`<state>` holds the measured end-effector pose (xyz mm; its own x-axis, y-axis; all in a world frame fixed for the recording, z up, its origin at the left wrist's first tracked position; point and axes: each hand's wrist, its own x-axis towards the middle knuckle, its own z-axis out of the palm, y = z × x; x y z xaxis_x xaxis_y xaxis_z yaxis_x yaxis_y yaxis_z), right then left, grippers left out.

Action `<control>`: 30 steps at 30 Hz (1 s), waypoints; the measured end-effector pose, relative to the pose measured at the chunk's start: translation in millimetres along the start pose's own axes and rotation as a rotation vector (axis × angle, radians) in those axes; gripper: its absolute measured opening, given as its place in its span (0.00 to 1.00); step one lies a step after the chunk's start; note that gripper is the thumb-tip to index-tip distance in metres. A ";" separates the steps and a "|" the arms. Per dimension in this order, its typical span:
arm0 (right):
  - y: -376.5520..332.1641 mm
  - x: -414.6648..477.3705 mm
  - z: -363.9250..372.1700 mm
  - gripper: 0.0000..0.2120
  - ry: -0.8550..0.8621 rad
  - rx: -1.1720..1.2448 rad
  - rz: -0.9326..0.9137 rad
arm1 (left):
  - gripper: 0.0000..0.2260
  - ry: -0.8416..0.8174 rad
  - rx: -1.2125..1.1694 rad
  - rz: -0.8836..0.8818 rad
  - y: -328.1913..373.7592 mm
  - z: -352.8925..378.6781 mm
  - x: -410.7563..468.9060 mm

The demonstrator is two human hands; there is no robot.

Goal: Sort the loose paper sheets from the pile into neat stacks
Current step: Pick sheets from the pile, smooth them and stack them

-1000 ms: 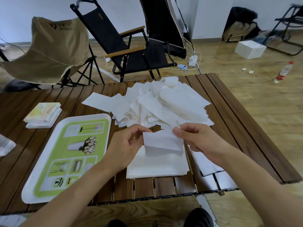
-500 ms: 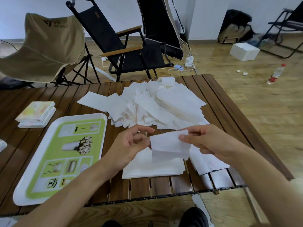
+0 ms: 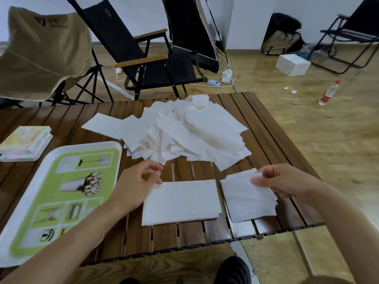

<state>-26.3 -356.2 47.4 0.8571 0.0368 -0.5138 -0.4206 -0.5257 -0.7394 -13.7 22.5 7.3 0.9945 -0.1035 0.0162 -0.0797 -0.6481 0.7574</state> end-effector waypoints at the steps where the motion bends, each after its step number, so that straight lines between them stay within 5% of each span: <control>1: 5.4 5.2 0.4 0.12 0.035 -0.039 -0.005 | 0.04 0.039 0.018 -0.009 -3.2 -0.6 2.4; 5: 19.3 21.4 4.8 0.18 0.143 -0.158 -0.054 | 0.04 0.153 0.153 0.022 -10.1 -0.2 12.8; 14: 16.2 28.3 9.1 0.11 0.232 -0.256 -0.088 | 0.24 0.204 0.412 -0.010 -0.4 18.0 35.8; 19: 14.0 30.9 10.8 0.13 0.346 -0.414 -0.022 | 0.20 0.224 0.474 -0.028 9.6 31.1 48.7; 22: 7.7 27.1 10.2 0.13 0.465 -0.471 0.039 | 0.10 0.274 0.487 -0.011 10.0 35.0 52.2; 26: -11.5 16.6 11.5 0.11 0.655 -0.428 -0.058 | 0.06 0.343 0.099 -0.055 21.0 14.5 49.9; 30: -49.3 -0.8 43.9 0.12 0.412 -0.138 -0.320 | 0.05 0.065 -0.823 -0.182 46.1 -16.9 26.7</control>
<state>-19.3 -293.0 65.1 0.9934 -0.1084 -0.0380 -0.0998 -0.6509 -0.7526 10.3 2.6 53.7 0.9910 0.0088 -0.1337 0.1319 0.1088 0.9853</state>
